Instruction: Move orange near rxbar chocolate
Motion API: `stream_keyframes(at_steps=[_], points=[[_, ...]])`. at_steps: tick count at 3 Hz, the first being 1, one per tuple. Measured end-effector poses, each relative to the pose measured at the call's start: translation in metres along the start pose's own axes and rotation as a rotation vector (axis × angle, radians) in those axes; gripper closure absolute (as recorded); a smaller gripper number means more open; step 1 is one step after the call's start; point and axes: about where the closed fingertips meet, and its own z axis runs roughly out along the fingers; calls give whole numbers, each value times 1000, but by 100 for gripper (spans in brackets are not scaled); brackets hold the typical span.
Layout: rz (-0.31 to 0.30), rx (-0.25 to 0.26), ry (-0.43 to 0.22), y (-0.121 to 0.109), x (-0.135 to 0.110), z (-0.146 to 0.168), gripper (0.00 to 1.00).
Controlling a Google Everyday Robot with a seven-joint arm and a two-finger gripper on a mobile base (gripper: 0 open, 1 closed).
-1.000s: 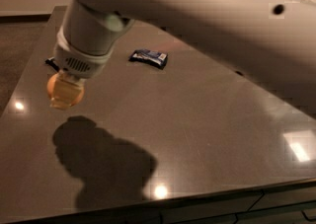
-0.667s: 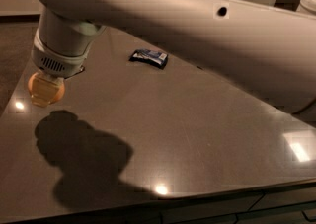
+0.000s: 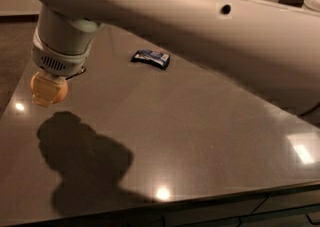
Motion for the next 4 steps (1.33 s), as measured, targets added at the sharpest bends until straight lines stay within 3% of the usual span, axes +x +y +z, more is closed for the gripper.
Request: stream_keyframes(at_steps=[1,2,3,4], points=[[87,72,-13,-31,27,-7,100],[144,107,-35,-62,48,-2,100],[149,96,-35,-94,49,23,100],[143,76,-30,-108,44,41,100]])
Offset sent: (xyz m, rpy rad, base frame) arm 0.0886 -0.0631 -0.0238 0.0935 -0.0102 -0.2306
